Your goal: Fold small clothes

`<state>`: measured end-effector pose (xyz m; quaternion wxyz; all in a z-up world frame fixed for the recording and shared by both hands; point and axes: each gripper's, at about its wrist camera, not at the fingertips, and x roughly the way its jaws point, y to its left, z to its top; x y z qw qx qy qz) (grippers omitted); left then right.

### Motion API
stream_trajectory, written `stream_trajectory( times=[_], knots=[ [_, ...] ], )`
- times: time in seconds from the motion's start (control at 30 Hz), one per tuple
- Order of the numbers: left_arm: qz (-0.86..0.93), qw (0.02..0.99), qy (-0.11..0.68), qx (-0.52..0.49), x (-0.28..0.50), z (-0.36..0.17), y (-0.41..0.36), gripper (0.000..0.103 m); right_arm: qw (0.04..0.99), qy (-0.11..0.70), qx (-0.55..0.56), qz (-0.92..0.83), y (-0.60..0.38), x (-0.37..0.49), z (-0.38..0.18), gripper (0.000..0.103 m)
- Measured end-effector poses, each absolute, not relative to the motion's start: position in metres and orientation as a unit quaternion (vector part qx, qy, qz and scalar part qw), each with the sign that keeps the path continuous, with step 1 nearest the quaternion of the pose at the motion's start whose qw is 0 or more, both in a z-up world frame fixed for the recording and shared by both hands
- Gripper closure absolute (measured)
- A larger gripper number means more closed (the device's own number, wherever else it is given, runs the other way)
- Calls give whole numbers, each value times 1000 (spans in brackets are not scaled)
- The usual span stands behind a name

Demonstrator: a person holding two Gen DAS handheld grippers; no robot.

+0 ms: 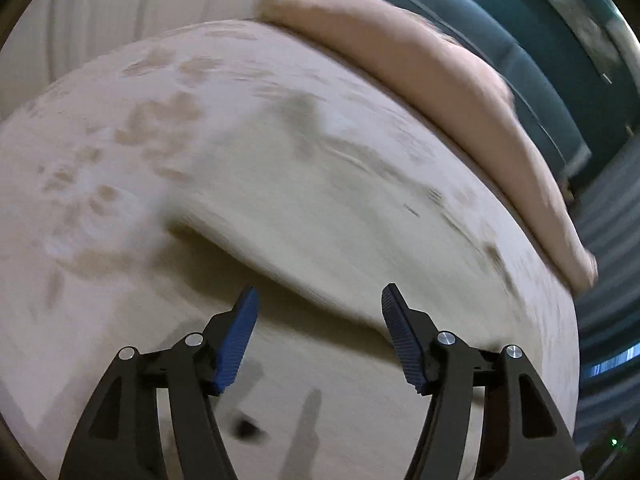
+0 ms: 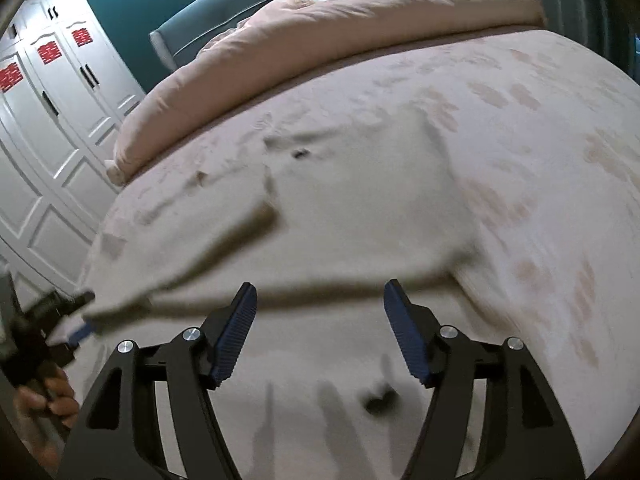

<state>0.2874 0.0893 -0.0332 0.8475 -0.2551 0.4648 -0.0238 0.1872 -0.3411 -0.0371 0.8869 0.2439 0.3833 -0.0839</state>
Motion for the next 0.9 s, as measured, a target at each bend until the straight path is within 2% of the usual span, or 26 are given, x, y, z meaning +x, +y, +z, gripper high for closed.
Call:
stream_trajectory(
  times=[0.03,0.23,0.27,0.3,0.33,0.37,0.5,0.57,0.63,0.7,0.73,0.83,0.9],
  knots=[
    [-17,837,469,-281,296,-38,102,41,883,389,251,-74,-340,204,-35,36],
    [4,782,460,-420,306,-71,150,42,848,440,284,-80,-332,285,-58,35],
    [6,782,458,-422,308,-72,151,44,836,459,289,-83,-329,299,-68,42],
    [7,785,460,-414,310,-69,149,54,830,471,285,-96,-326,307,-72,53],
    [8,792,461,-400,312,-66,145,66,831,474,274,-105,-322,312,-70,88],
    [-4,799,460,-388,316,-59,142,97,839,462,276,-86,-318,315,-59,97],
    [-20,838,424,-341,314,-31,131,98,906,309,285,-40,-317,268,27,97],
    [-27,851,421,-311,315,-27,119,98,924,278,254,-71,-325,239,40,97],
    [-34,850,444,-283,322,-40,103,98,913,317,233,-109,-339,231,13,97],
    [-24,841,482,-245,327,-65,83,98,858,424,252,-142,-360,239,-55,97],
    [-20,836,493,-240,328,-75,79,98,845,446,255,-148,-365,237,-72,98],
    [-11,842,486,-233,321,-83,74,97,862,386,305,-123,-367,214,-47,97],
    [-13,847,486,-217,321,-81,70,95,879,363,288,-115,-361,209,-33,97]
  ],
)
